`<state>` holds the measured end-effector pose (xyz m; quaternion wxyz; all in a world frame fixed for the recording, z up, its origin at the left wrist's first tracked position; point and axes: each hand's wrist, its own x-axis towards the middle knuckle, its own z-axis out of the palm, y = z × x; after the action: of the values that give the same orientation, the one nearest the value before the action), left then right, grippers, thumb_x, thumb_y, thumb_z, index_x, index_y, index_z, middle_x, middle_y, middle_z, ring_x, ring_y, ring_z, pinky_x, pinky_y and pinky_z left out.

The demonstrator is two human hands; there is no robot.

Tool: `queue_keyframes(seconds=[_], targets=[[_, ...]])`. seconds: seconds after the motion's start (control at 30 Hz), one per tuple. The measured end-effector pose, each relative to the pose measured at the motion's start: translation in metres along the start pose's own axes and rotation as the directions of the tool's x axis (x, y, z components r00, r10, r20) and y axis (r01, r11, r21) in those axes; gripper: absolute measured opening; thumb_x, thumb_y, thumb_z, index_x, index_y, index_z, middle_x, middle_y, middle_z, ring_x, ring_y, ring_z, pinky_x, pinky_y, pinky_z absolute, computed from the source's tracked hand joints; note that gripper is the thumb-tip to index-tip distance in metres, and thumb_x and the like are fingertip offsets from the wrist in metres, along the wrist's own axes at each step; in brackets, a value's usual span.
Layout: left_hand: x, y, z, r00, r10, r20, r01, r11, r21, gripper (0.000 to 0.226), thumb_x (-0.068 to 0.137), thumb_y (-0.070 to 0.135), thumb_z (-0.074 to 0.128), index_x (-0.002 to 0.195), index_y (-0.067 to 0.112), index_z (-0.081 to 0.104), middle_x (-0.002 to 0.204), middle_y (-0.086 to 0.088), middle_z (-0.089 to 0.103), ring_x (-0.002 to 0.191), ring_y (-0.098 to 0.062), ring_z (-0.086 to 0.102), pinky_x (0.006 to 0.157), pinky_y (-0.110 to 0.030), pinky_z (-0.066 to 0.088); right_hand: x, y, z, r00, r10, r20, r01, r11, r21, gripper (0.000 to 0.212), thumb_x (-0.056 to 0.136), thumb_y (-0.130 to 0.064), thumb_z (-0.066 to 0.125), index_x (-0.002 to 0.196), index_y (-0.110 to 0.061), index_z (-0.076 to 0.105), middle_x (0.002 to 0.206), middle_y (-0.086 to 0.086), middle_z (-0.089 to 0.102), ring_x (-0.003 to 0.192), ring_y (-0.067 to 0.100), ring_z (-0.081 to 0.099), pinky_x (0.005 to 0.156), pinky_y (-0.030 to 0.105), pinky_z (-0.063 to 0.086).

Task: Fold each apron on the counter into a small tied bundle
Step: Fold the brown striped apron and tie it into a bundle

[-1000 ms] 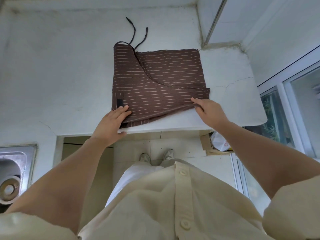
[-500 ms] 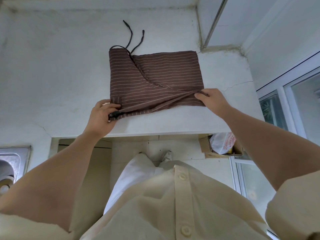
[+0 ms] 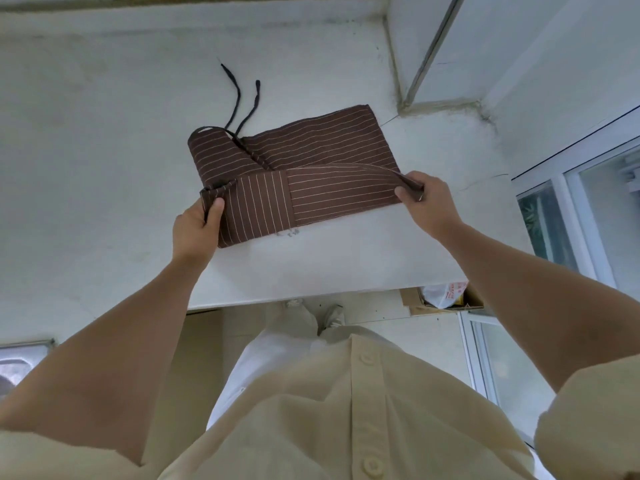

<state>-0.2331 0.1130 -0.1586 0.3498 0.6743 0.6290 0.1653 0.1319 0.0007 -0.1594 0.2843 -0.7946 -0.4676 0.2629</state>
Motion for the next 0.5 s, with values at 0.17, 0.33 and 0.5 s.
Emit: queue_keyframes(seconds=[0.17,0.33,0.5], targets=[[0.010,-0.004,-0.007,0.992,-0.097,0.085,0.111,0.976,-0.188,0.036,0.103,0.042,0.041,0.102,0.011,0.061,0.097,-0.006,0.067,0.091,-0.021,0.062,0.078,-0.036,0.050,0.027,-0.008,0.011,0.999,0.037,0.021,-0.031,0.973,-0.228,0.019,0.098,-0.022,0.053,0.107,-0.012,0.066,0.081,0.002,0.060,0.074,0.023,0.052,0.064,0.029,0.034],[0.016,-0.022,-0.008,0.965,-0.025,0.262,0.010,0.998,0.059,0.067,0.068,0.046,0.086,0.123,0.024,0.055,0.112,0.005,0.059,0.106,-0.013,0.055,0.088,-0.031,0.049,0.036,-0.008,0.019,0.988,0.152,0.016,-0.148,0.977,-0.155,0.020,0.101,-0.029,0.049,0.094,-0.015,0.061,0.082,0.004,0.060,0.082,0.030,0.061,0.065,0.030,0.039],[0.018,-0.014,-0.006,0.992,0.056,0.111,-0.079,0.974,0.214,0.019,0.084,0.024,0.073,0.090,0.007,0.066,0.105,-0.014,0.061,0.110,-0.030,0.049,0.090,-0.046,0.047,0.031,-0.009,0.015,0.973,0.229,0.038,-0.231,0.970,0.080,0.025,0.098,-0.036,0.055,0.095,-0.014,0.065,0.089,0.000,0.068,0.085,0.019,0.065,0.070,0.024,0.048]])
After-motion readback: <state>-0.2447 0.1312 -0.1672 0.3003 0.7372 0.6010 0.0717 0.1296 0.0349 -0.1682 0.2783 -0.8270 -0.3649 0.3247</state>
